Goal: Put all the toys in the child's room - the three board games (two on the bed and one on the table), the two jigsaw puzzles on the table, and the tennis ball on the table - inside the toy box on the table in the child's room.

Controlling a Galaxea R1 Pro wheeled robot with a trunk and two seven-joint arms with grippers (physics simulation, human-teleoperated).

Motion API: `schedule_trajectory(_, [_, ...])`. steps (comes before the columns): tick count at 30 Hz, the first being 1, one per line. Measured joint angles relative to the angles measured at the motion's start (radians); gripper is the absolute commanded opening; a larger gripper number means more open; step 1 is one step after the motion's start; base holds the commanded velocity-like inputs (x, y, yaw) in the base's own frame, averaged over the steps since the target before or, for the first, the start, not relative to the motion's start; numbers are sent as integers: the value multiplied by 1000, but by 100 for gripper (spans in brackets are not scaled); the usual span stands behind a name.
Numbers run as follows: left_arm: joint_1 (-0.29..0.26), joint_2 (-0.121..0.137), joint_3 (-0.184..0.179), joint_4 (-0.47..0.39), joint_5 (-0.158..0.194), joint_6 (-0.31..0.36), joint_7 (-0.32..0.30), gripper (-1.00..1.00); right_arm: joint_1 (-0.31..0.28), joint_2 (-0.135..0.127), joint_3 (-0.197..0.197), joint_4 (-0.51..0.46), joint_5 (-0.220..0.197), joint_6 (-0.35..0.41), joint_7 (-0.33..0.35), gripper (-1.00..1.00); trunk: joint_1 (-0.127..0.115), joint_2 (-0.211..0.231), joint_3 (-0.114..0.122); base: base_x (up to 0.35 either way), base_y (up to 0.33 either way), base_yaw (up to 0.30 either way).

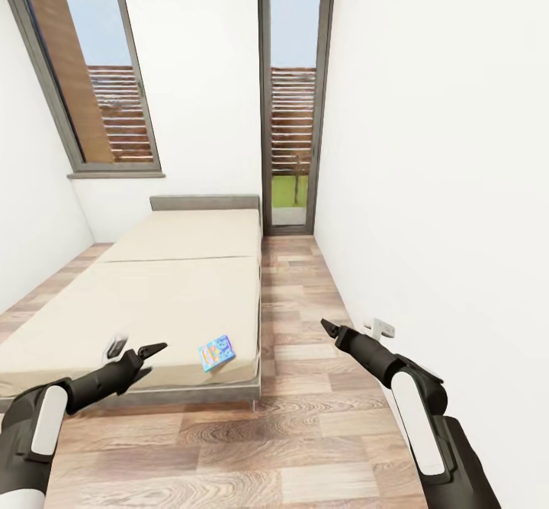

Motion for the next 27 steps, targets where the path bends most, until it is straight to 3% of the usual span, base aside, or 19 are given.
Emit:
schedule_trajectory(7, [-1, 4, 31, 31, 2, -2, 3, 100, 0, 0, 0, 2, -1, 1, 3, 100, 27, -49, -22, 0, 0, 0])
schedule_trajectory(20, [-2, 12, 36, 43, 3, -7, 12, 100, 0, 0, 2, 2, -2, -5, 4, 100, 77, -140, -63, 0, 0, 0])
schedule_trajectory(27, [-4, 13, 36, 95, 0, -24, 14, 100, 0, 0, 3, 2, -2, -1, 4, 100, 104, -189, -85, 0, 0, 0])
